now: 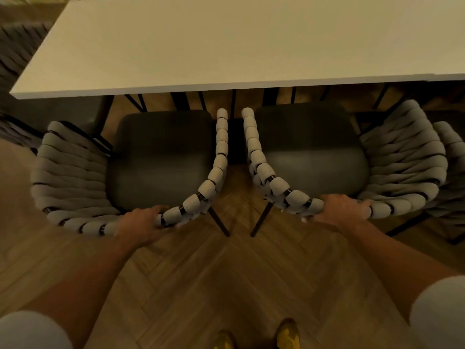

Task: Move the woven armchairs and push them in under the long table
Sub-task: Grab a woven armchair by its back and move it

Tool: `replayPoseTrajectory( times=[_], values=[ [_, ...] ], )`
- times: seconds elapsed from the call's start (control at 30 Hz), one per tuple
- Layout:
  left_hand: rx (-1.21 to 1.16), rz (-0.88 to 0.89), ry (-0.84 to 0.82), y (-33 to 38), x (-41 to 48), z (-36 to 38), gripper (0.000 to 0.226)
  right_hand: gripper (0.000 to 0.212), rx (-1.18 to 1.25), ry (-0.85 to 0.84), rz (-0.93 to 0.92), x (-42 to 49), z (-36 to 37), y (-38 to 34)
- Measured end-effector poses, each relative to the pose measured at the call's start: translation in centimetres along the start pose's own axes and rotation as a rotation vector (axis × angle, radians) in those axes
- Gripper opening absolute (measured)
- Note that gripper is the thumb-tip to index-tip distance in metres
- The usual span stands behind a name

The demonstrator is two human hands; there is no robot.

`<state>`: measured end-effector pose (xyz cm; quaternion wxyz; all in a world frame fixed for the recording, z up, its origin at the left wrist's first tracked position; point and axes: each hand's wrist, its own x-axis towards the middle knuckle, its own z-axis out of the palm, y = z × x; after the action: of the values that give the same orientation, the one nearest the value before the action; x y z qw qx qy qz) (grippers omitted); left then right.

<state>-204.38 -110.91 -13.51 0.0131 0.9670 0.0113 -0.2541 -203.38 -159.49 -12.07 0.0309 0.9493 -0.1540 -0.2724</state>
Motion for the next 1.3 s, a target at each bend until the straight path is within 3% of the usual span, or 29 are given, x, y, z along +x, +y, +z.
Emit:
replayPoseTrajectory(
  times=[0.1, 0.2, 0.3, 0.5, 0.83, 1.3],
  values=[
    [0.034, -0.056, 0.01, 0.4, 0.6, 0.5, 0.065, 0.068, -0.025, 0.004, 0.015, 0.0, -0.3, 0.0],
    [0.082, -0.052, 0.04, 0.6, 0.3, 0.0, 0.04, 0.065, -0.029, 0.041, 0.025, -0.7, -0.6, -0.5],
    [0.106, -0.067, 0.03, 1.0, 0.2, -0.2, 0.03, 0.063, -0.029, 0.038, 0.033, -1.1, -0.8, -0.7],
    [0.172, -0.051, 0.007, 0.9, 0.2, -0.2, 0.027, 0.059, -0.015, 0.035, 0.017, -1.2, 0.0, -0.3],
    [0.026, -0.075, 0.008, -0.1, -0.2, 1.2, 0.024, 0.068, -0.05, -0.004, -0.013, -1.7, 0.1, 0.1],
    [0.076, -0.072, 0.029, -0.2, -0.7, 1.6, 0.021, 0.07, -0.035, 0.011, -0.013, -1.3, 0.7, 0.2]
  ],
)
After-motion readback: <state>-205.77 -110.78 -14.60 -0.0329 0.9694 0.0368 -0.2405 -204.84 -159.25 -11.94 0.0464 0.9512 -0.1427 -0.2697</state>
